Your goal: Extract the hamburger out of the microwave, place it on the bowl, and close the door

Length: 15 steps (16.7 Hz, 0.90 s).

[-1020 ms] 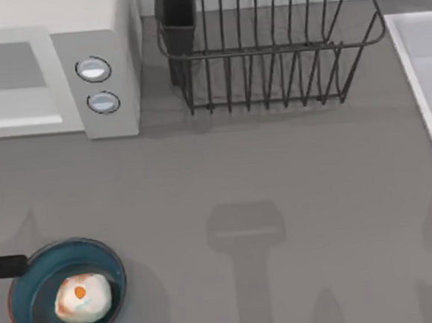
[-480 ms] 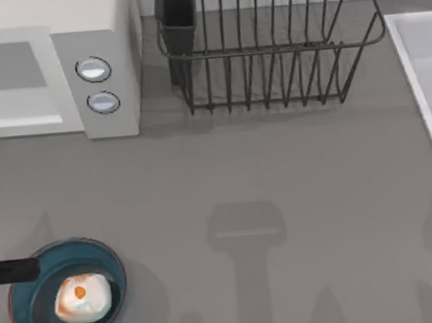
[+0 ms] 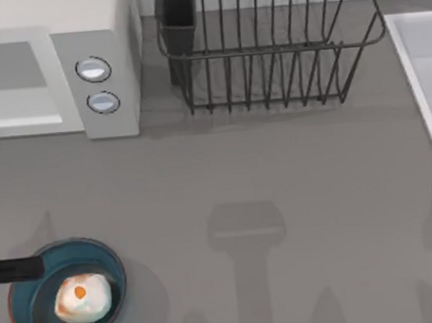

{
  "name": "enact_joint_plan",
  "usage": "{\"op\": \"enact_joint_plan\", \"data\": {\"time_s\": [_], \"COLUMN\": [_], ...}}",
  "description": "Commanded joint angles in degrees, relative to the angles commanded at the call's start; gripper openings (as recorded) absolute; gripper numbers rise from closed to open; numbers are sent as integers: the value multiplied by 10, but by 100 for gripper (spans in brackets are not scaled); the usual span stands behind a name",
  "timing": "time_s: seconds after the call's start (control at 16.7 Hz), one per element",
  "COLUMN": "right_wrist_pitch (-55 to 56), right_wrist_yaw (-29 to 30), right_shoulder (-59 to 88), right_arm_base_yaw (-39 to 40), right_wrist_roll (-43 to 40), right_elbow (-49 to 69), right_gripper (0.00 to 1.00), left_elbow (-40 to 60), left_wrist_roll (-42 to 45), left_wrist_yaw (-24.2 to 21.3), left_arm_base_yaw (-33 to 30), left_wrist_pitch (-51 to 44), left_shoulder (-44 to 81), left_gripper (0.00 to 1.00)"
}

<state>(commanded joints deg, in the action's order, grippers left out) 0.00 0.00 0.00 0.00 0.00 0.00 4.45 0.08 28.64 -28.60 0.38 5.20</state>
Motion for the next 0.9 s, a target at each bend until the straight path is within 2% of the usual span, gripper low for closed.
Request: {"op": "enact_joint_plan", "data": {"time_s": [0.48, 0.9], "right_wrist_pitch": [0, 0], "right_wrist_yaw": [0, 0], "right_shoulder": [0, 0], "right_arm_base_yaw": [0, 0], "right_wrist_roll": [0, 0], "right_elbow": [0, 0], "right_gripper": [100, 100], "left_elbow": [-39, -43], "left_wrist_roll": [3, 3], "left_wrist_yaw": [56, 58], "left_arm_base_yaw": [-57, -58], "left_wrist_pitch": [212, 231], "left_shoulder": [163, 180], "left_gripper": [0, 0]}}
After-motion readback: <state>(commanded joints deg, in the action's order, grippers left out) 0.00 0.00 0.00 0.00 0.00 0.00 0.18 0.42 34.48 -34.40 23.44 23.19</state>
